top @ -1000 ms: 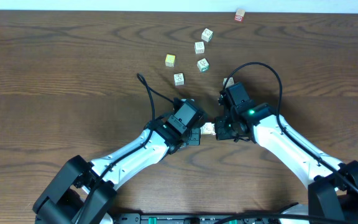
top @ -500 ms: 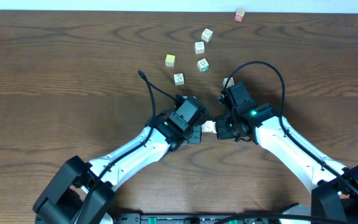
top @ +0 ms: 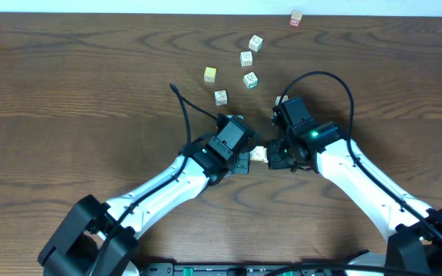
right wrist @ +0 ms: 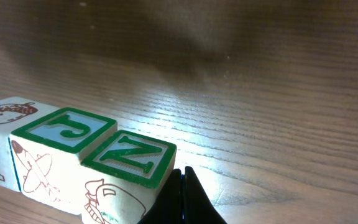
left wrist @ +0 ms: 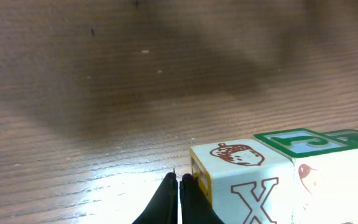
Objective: Lift 3 blocks
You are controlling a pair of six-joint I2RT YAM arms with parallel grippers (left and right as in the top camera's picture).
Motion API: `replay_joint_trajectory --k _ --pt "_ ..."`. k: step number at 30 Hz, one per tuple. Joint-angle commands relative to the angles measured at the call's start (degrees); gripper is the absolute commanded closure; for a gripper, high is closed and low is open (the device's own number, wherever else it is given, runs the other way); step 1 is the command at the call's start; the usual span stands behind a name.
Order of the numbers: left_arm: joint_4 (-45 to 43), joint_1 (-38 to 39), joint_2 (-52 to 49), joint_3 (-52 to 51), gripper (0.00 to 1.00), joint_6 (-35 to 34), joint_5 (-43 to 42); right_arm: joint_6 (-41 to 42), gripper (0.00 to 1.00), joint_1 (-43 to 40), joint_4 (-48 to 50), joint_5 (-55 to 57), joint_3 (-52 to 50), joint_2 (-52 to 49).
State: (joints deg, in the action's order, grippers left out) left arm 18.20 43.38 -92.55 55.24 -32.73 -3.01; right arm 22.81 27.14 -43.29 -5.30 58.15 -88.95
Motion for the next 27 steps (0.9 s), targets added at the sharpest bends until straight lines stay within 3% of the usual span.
replay_joint_trajectory --k 1,27 --pt "-4.4 3.3 4.2 6.8 0.93 1.4 -12.9 0.8 0.99 3.8 2.2 -19.6 3.0 0.8" --pt "-3.5 4.1 6.3 6.9 0.92 1.4 -12.9 -1.2 0.99 3.3 3.1 -19.0 4.2 0.8"
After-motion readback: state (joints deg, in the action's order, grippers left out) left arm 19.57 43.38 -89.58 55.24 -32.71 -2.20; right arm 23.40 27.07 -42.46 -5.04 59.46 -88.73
